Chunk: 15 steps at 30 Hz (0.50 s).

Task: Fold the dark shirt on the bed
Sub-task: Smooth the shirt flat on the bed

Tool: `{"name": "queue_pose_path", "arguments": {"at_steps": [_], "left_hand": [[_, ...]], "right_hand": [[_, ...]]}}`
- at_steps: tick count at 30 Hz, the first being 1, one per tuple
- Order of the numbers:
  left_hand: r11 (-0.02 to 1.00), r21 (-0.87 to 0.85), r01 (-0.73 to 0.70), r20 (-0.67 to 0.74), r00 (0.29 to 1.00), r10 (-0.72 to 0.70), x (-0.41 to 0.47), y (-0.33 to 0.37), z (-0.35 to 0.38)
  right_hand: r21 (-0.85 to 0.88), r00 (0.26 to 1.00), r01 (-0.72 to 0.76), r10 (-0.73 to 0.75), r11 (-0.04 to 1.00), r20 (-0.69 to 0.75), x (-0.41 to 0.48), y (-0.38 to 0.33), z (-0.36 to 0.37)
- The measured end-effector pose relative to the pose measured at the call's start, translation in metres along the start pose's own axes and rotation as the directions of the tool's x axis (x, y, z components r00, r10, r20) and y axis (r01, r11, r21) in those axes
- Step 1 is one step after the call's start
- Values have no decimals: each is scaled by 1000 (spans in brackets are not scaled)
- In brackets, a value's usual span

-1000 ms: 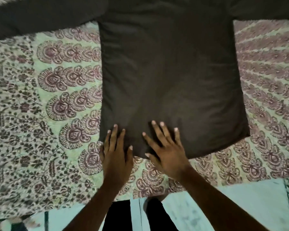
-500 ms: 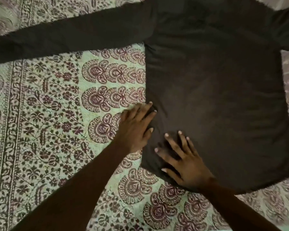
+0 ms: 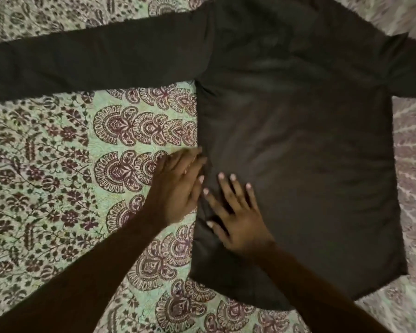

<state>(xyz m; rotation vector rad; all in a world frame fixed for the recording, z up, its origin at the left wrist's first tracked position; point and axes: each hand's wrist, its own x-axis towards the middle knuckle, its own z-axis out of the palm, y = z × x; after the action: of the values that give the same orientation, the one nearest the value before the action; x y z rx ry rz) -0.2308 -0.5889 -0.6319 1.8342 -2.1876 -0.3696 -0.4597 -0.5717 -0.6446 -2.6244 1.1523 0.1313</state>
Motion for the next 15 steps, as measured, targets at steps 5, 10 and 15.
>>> {"name": "queue_pose_path", "arguments": {"at_steps": [5, 10, 15], "left_hand": [[982, 186, -18, 216, 976, -23, 99, -33, -1], [989, 148, -28, 242, 970, -8, 93, -42, 1], [988, -12, 157, -20, 987, -157, 107, -73, -15]], "right_hand": [[70, 988, -2, 12, 998, -154, 32, 43, -30], [116, 887, -386, 403, 915, -228, 179, 112, -74], [43, 875, -460, 461, 887, -149, 284, 112, -72]]}}
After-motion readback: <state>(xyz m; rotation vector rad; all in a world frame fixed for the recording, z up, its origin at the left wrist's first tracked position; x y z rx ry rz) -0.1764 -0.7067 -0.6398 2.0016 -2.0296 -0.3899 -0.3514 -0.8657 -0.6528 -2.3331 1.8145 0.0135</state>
